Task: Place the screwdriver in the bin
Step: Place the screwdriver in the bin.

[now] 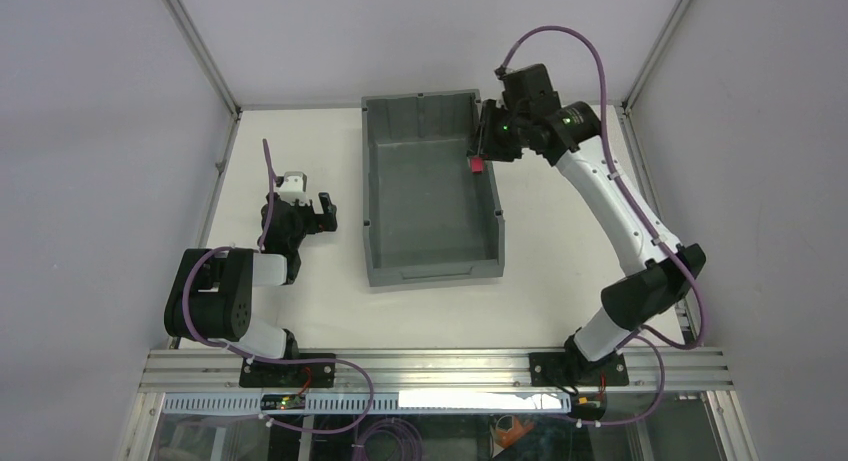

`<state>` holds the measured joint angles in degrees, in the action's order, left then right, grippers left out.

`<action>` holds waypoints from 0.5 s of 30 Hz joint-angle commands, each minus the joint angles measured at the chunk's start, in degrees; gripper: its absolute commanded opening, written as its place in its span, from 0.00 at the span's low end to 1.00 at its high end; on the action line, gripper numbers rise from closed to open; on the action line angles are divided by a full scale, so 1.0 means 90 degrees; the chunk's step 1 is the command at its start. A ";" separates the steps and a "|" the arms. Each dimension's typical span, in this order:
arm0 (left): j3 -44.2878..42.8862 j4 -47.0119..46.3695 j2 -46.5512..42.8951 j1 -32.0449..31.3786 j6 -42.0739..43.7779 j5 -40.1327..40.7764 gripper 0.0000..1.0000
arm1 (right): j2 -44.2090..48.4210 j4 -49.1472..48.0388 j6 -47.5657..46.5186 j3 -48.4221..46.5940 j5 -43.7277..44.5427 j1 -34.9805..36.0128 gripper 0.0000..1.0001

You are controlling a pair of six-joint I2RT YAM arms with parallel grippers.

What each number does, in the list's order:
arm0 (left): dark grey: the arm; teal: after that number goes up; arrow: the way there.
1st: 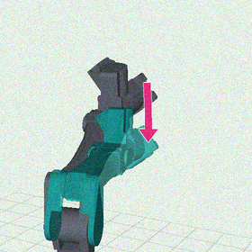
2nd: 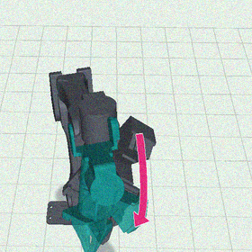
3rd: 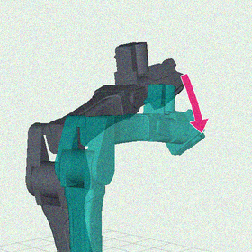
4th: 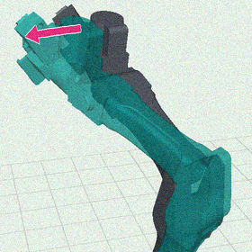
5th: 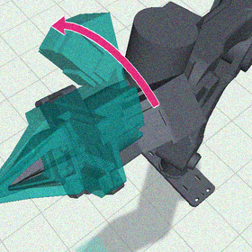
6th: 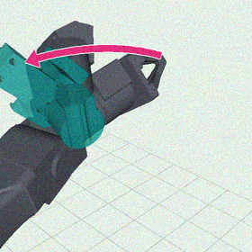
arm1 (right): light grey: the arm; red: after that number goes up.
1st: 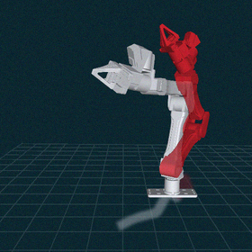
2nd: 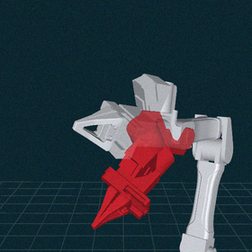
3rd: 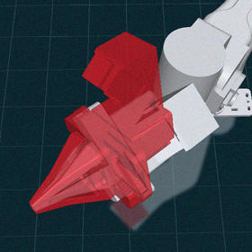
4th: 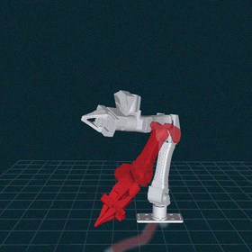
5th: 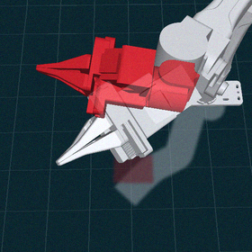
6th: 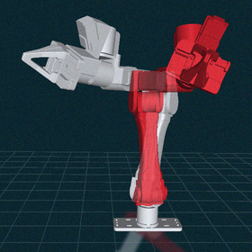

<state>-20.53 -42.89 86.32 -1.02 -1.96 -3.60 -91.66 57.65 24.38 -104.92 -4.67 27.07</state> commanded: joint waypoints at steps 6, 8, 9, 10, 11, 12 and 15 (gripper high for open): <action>-0.0089 -0.0478 -0.0002 0.0045 0.0071 -0.0155 0.99 | -0.0925 -0.0194 0.0529 -0.0577 0.1089 0.0836 0.00; -0.0091 -0.0483 -0.0004 0.0045 0.0071 -0.0152 0.99 | -0.1196 -0.0133 0.0573 -0.0717 0.1313 0.1020 0.00; -0.0091 -0.0479 -0.0002 0.0045 0.0071 -0.0156 0.99 | -0.1350 -0.0067 0.0606 -0.0798 0.1437 0.1083 0.00; -0.0091 -0.0478 -0.0002 0.0045 0.0071 -0.0159 0.99 | -0.1505 0.0007 0.0631 -0.0897 0.1550 0.1138 0.00; -0.0091 -0.0478 -0.0005 0.0045 0.0071 -0.0156 0.99 | -0.1666 0.0097 0.0636 -0.0981 0.1657 0.1192 0.00; -0.0091 -0.0481 -0.0001 0.0045 0.0071 -0.0157 0.99 | -0.1811 0.0221 0.0649 -0.1084 0.1775 0.1232 0.00; -0.0092 -0.0479 0.0001 0.0045 0.0071 -0.0157 0.99 | -0.2177 0.0341 0.0708 -0.1132 0.1982 0.1332 0.00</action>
<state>-20.53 -42.89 86.32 -1.02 -1.96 -3.60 -108.60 58.89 28.86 -111.70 7.84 37.98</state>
